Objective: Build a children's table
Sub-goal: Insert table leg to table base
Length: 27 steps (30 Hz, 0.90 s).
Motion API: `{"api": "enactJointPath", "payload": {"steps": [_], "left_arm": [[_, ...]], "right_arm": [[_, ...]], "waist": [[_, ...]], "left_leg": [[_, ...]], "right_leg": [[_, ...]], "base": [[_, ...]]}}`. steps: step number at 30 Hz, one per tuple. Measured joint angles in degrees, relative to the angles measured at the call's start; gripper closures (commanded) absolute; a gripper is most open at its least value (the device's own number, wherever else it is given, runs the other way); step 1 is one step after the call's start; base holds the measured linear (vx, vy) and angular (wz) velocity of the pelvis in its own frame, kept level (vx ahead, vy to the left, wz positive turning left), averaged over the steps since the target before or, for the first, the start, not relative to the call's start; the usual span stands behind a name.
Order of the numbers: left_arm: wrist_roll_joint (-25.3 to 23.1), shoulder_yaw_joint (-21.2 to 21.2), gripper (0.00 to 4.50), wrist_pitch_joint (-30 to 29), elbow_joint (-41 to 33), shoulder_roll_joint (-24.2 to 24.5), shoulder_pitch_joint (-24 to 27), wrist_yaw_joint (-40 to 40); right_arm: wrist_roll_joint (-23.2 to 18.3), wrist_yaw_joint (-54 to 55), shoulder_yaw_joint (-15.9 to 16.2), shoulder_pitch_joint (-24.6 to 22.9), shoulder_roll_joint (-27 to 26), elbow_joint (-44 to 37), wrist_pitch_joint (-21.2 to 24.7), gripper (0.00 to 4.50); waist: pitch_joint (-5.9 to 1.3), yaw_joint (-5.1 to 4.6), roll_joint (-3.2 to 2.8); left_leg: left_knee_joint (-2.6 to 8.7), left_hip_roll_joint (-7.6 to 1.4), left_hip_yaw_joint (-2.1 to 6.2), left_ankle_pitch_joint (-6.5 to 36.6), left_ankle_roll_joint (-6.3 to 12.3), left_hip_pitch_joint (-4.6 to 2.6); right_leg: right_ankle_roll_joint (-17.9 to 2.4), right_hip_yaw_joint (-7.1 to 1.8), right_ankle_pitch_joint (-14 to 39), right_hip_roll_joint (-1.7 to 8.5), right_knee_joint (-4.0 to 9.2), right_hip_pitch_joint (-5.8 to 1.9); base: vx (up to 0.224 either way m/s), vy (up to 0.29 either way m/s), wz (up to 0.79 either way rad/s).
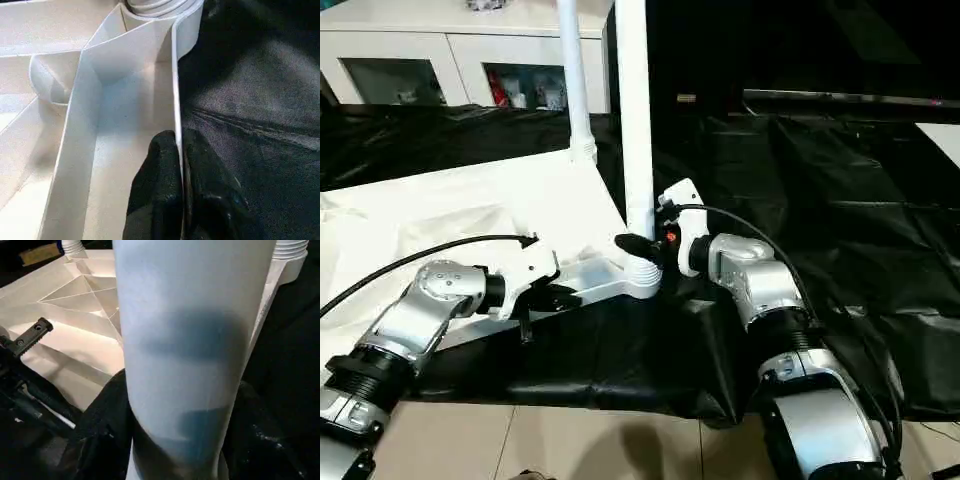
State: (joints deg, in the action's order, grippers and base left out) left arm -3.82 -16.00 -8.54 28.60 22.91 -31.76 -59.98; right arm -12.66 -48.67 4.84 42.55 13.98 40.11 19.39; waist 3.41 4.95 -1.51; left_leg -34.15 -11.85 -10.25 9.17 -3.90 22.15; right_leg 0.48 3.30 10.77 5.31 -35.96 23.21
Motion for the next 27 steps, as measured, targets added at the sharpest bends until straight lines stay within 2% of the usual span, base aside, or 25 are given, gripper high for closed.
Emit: {"api": "enactJointPath", "payload": {"steps": [4, 8, 16, 18, 20, 25, 27], "left_arm": [[0.0, 0.0, 4.50, 0.2, 0.4, 0.0, -0.2, -0.1], [0.0, 0.0, 4.50, 0.3, 0.8, -0.1, -0.3, -0.1], [0.0, 0.0, 4.50, 0.4, 1.7, -0.5, -0.9, -0.4], [0.0, 0.0, 4.50, 0.5, 2.3, -0.7, -1.3, -0.4], [0.0, 0.0, 4.50, 0.7, 3.1, -1.0, -1.7, -0.4], [0.0, -0.1, 4.50, 1.2, 3.9, -1.2, -2.1, -0.4], [-0.1, -0.1, 4.50, 1.6, 4.0, -1.2, -2.1, -0.5]], "right_arm": [[-0.2, 0.1, -1.1, 0.1, -0.8, 2.0, -2.1, 2.59], [-1.5, 0.4, -3.6, -0.3, -1.7, 3.9, -3.7, 2.59], [-7.0, 0.4, -9.2, -4.4, -3.1, 5.0, -7.8, 2.59], [-7.5, 0.6, -10.2, -5.5, -3.7, 5.0, -9.9, 2.59], [-8.2, 0.8, -11.6, -8.1, -5.1, 4.6, -14.0, 2.59], [-8.0, 1.2, -11.4, -11.1, -5.8, 2.9, -19.0, 2.59], [-6.2, 1.4, -9.5, -12.4, -5.5, 1.1, -21.6, 2.59]], "waist": [[0.00, -0.05, 0.01], [0.00, -0.08, 0.01], [-0.03, 0.16, -0.04], [-0.04, 0.16, -0.06], [-0.08, 0.20, -0.11], [-0.10, 0.22, -0.16], [-0.12, 0.27, -0.18]], "left_leg": [[0.00, 0.00, 0.00, 0.0, 0.00, -0.02], [0.00, 0.00, 0.00, 0.0, 0.00, -0.03], [0.00, 0.01, -0.02, 0.0, 0.00, -0.04], [0.00, 0.01, -0.02, 0.0, 0.00, -0.04], [0.01, 0.01, -0.01, 0.0, 0.00, -0.05], [0.01, 0.02, 0.00, 0.0, 0.00, -0.05], [0.04, 0.02, 0.00, 0.0, 0.00, -0.05]], "right_leg": [[0.0, -0.01, 0.0, 0.00, -0.02, 0.00], [0.0, -0.01, 0.0, 0.00, -0.05, 0.00], [0.0, -0.02, 0.0, 0.01, -0.04, -0.01], [0.0, -0.02, 0.0, 0.01, -0.04, -0.01], [0.0, -0.02, 0.0, 0.02, -0.04, -0.02], [0.0, -0.02, 0.0, 0.03, -0.04, -0.04], [0.0, -0.01, 0.0, 0.03, -0.03, -0.04]], "base": [[0.000, 0.000, 0.00], [0.000, 0.000, 0.00], [0.000, 0.000, 0.00], [0.000, 0.000, 0.00], [0.000, 0.000, 0.00], [0.000, 0.000, 0.00], [0.000, 0.000, 0.00]]}}
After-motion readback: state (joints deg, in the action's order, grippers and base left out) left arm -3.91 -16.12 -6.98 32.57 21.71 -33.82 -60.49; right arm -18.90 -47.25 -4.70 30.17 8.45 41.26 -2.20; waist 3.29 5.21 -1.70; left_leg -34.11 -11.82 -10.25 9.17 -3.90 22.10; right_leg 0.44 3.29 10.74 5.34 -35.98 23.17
